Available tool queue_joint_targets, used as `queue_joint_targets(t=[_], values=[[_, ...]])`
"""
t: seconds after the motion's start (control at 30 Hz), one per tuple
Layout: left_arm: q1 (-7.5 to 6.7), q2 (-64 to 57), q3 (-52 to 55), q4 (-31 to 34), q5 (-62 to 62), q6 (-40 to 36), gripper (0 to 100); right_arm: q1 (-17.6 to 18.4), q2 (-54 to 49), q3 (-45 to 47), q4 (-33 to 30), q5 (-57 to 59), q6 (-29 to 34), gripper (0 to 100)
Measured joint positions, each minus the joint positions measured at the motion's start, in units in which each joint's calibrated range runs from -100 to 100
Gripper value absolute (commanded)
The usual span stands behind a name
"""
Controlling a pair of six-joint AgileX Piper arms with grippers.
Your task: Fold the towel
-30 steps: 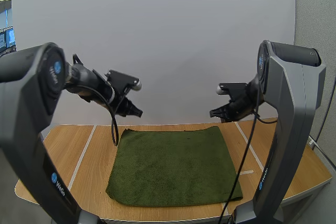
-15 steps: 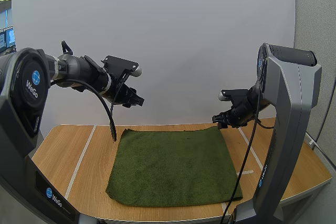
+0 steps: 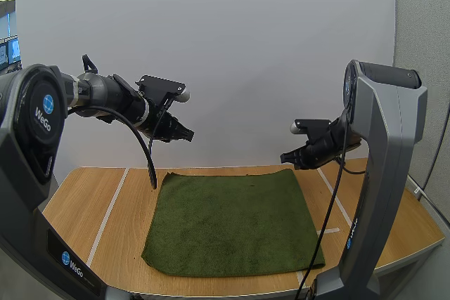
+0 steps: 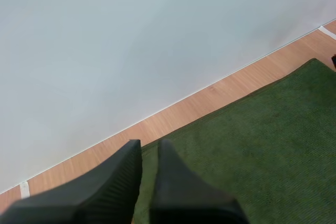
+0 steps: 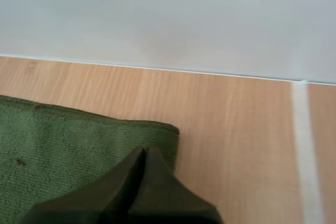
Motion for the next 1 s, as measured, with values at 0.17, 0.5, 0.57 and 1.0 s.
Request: queue_joint_targets(t=[0.17, 0.5, 0.57, 1.0], values=[[0.0, 0.0, 0.0, 0.0, 0.0, 0.0, 0, 0.72, 2.01, -1.62, 0.39, 0.19, -0.13, 0], [0.0, 0.0, 0.0, 0.0, 0.0, 0.0, 0, 0.79, 6.34, -2.16, 0.08, -3.79, -0.13, 0], [0.0, 0.0, 0.0, 0.0, 0.0, 0.0, 0, 0.79, 6.34, -2.27, 0.07, -3.79, -0.13, 0], [0.0, 0.0, 0.83, 0.1, 0.0, 0.0, 0, 0.1, -0.05, -2.27, -5.16, -2.37, 2.75, 0]])
